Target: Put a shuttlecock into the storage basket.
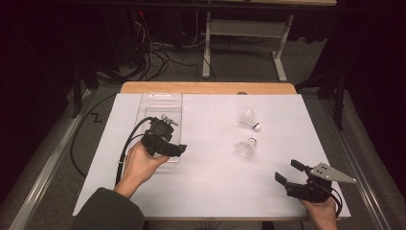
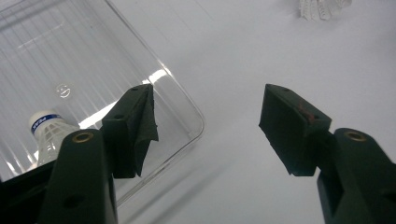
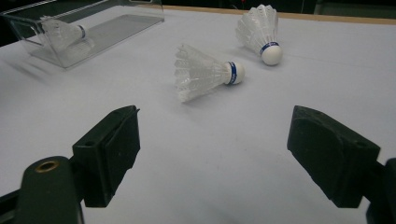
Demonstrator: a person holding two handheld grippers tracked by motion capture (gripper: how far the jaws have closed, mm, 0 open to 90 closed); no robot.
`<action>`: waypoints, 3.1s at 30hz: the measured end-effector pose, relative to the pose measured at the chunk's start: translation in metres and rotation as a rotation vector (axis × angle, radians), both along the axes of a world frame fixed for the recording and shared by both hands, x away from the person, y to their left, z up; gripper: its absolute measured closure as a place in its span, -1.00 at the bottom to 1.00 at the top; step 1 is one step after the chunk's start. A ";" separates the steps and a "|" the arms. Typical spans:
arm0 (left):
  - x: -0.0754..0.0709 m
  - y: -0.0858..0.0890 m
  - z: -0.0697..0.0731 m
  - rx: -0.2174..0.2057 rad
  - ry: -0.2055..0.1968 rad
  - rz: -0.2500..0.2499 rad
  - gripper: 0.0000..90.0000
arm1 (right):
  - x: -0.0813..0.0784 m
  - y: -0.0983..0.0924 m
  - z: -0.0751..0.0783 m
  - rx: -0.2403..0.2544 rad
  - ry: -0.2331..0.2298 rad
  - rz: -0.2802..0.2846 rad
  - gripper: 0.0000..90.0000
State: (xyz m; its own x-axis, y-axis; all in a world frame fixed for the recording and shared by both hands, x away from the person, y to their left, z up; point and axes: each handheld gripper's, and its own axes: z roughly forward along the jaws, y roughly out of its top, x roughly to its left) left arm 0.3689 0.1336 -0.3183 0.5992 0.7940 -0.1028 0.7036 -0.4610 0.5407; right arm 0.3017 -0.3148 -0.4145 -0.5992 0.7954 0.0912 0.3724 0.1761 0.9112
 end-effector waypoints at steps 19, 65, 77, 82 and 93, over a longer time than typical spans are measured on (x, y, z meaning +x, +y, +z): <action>-0.010 -0.018 -0.004 -0.032 -0.018 -0.056 -0.19 | 0.000 0.000 0.000 0.000 -0.002 0.002 -0.60; -0.041 -0.013 -0.022 -0.120 -0.061 -0.093 -0.19 | 0.000 0.000 0.000 -0.001 0.002 0.002 -0.60; -0.054 -0.006 -0.034 -0.169 -0.079 -0.082 -0.21 | 0.000 0.000 0.000 -0.003 0.001 0.002 -0.60; -0.059 -0.001 -0.040 -0.194 -0.081 -0.071 -0.20 | 0.000 0.000 0.000 -0.004 0.001 0.002 -0.60; -0.069 0.013 -0.054 -0.222 -0.117 -0.044 -0.22 | 0.000 0.000 0.000 -0.003 0.002 -0.001 -0.60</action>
State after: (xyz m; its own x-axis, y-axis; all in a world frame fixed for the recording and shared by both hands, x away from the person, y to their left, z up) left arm 0.3003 0.1464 -0.3721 0.6505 0.7328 -0.1996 0.6122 -0.3504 0.7088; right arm 0.3018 -0.3145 -0.4147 -0.5985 0.7960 0.0904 0.3745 0.1782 0.9099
